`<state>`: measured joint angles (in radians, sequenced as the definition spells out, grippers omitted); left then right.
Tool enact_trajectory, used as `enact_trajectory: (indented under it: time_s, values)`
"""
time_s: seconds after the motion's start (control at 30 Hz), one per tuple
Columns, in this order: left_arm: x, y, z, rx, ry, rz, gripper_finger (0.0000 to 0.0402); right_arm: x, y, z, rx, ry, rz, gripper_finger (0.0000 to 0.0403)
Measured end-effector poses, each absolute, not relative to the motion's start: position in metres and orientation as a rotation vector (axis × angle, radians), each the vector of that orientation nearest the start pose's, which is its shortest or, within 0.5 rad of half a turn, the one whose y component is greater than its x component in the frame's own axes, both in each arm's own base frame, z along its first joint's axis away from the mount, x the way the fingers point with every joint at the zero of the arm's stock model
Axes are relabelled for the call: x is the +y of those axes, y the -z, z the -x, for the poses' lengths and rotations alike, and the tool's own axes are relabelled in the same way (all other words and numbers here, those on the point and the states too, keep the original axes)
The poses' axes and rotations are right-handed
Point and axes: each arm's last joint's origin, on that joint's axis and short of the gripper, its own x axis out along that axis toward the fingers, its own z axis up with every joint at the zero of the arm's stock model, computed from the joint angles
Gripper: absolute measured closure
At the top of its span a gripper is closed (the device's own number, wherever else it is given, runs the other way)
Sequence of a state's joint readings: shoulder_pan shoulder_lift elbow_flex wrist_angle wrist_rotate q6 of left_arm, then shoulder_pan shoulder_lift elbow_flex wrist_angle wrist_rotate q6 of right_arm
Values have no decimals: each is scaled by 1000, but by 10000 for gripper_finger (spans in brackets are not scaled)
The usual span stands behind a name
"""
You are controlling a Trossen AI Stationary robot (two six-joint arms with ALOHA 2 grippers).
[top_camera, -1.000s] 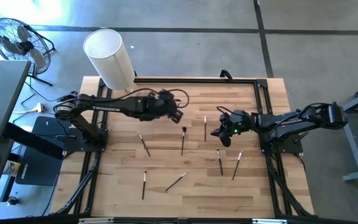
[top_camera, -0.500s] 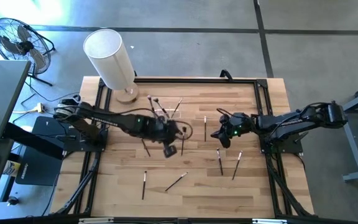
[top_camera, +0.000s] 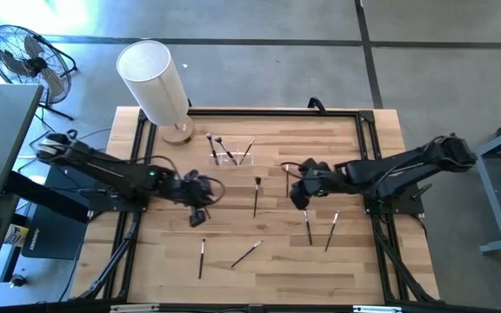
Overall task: Pick & Place Makeup Supplies
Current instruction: Put the black makeup brush into the transparent organizer
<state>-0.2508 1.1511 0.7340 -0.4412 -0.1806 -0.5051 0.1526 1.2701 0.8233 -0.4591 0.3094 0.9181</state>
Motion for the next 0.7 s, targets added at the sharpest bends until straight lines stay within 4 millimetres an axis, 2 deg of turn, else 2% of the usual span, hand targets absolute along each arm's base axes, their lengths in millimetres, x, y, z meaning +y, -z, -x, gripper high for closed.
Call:
enact_trajectory:
  time_s: [0.1, 0.23, 0.43, 0.57, 0.7]
  values:
    - [-46, -227, -202, 800, -147, 297, 401, 32, -235, -256, 827, 628, -666, 403]
    - [-42, -228, -187, 762, -141, 306, 401, 38, -232, -265, 946, 769, -758, 403]
    - [-41, -231, -181, 749, -107, 324, 401, 53, -203, -272, 1169, 918, -887, 398]
    - [-42, -232, -180, 758, -88, 332, 401, 58, -178, -273, 1268, 968, -879, 374]
    - [-42, -231, -180, 761, -82, 322, 401, 59, -163, -278, 1292, 979, -873, 339]
